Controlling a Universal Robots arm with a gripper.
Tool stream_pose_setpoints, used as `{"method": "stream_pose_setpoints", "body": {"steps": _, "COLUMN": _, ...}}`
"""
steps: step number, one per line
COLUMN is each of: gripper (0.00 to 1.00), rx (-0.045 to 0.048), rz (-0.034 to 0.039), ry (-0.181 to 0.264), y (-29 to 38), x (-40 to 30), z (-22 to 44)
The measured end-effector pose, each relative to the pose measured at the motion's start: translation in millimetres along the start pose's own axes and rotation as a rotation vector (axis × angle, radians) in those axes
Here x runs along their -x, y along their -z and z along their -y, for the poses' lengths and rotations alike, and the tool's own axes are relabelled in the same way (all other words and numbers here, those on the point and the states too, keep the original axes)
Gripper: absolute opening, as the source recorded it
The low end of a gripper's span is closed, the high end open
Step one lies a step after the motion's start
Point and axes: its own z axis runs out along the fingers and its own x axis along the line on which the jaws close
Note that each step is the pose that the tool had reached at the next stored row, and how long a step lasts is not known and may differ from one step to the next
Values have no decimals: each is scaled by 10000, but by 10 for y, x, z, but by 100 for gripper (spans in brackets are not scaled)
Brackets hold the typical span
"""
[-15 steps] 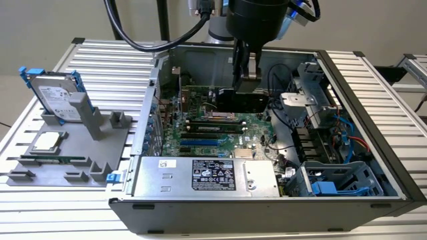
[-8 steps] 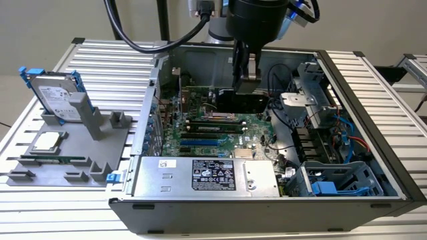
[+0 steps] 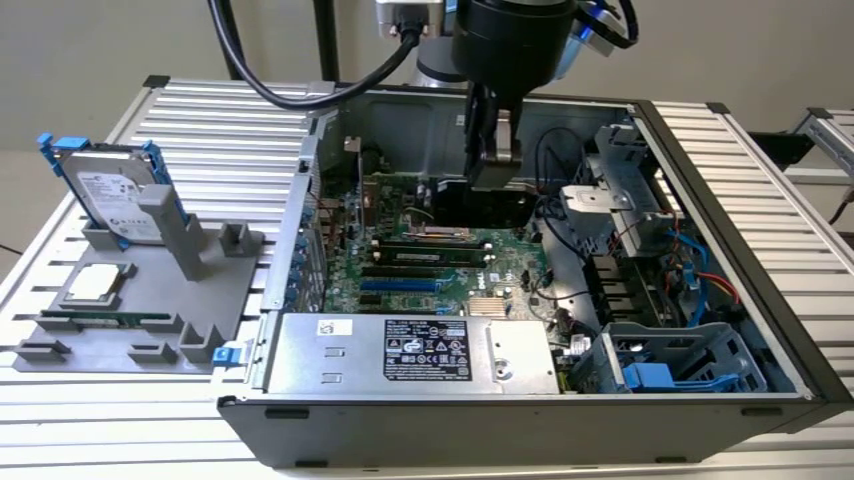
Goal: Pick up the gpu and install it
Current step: 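Insert the gpu into the slot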
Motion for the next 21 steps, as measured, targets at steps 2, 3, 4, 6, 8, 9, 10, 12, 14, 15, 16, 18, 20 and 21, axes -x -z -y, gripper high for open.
{"method": "stream_pose_setpoints", "body": {"steps": 2, "gripper": 0, "rx": 1, "rz": -1, "ry": 0, "y": -4, "x": 0, "z": 0}}
{"method": "stream_pose_setpoints", "body": {"steps": 3, "gripper": 0, "rx": 1, "rz": -1, "ry": 0, "y": -6, "x": 0, "z": 0}}
{"method": "stream_pose_setpoints", "body": {"steps": 4, "gripper": 0, "rx": 1, "rz": -2, "ry": 0, "y": -8, "x": 0, "z": 0}}
{"method": "stream_pose_setpoints", "body": {"steps": 6, "gripper": 0, "rx": 1, "rz": -1, "ry": 0, "y": -12, "x": 0, "z": 0}}
{"method": "stream_pose_setpoints", "body": {"steps": 8, "gripper": 0, "rx": 1, "rz": -1, "ry": 1, "y": -20, "x": 0, "z": 0}}
{"method": "stream_pose_setpoints", "body": {"steps": 9, "gripper": 0, "rx": 1, "rz": -1, "ry": 0, "y": -22, "x": 0, "z": 0}}
{"method": "stream_pose_setpoints", "body": {"steps": 10, "gripper": 0, "rx": 1, "rz": -1, "ry": 0, "y": -22, "x": 0, "z": 0}}
{"method": "stream_pose_setpoints", "body": {"steps": 12, "gripper": 0, "rx": 0, "rz": 0, "ry": 0, "y": -24, "x": 0, "z": 0}}
{"method": "stream_pose_setpoints", "body": {"steps": 14, "gripper": 0, "rx": -1, "rz": 2, "ry": 0, "y": -31, "x": 0, "z": 0}}
{"method": "stream_pose_setpoints", "body": {"steps": 15, "gripper": 0, "rx": 0, "rz": 0, "ry": 1, "y": -34, "x": 0, "z": 0}}
{"method": "stream_pose_setpoints", "body": {"steps": 16, "gripper": 0, "rx": 0, "rz": 0, "ry": 0, "y": -39, "x": 0, "z": 0}}
{"method": "stream_pose_setpoints", "body": {"steps": 18, "gripper": 0, "rx": 0, "rz": 0, "ry": 0, "y": -50, "x": 0, "z": 0}}
{"method": "stream_pose_setpoints", "body": {"steps": 20, "gripper": 0, "rx": 0, "rz": -1, "ry": 0, "y": -60, "x": -1, "z": 0}}
{"method": "stream_pose_setpoints", "body": {"steps": 21, "gripper": 0, "rx": 1, "rz": -1, "ry": 0, "y": -64, "x": 0, "z": 0}}
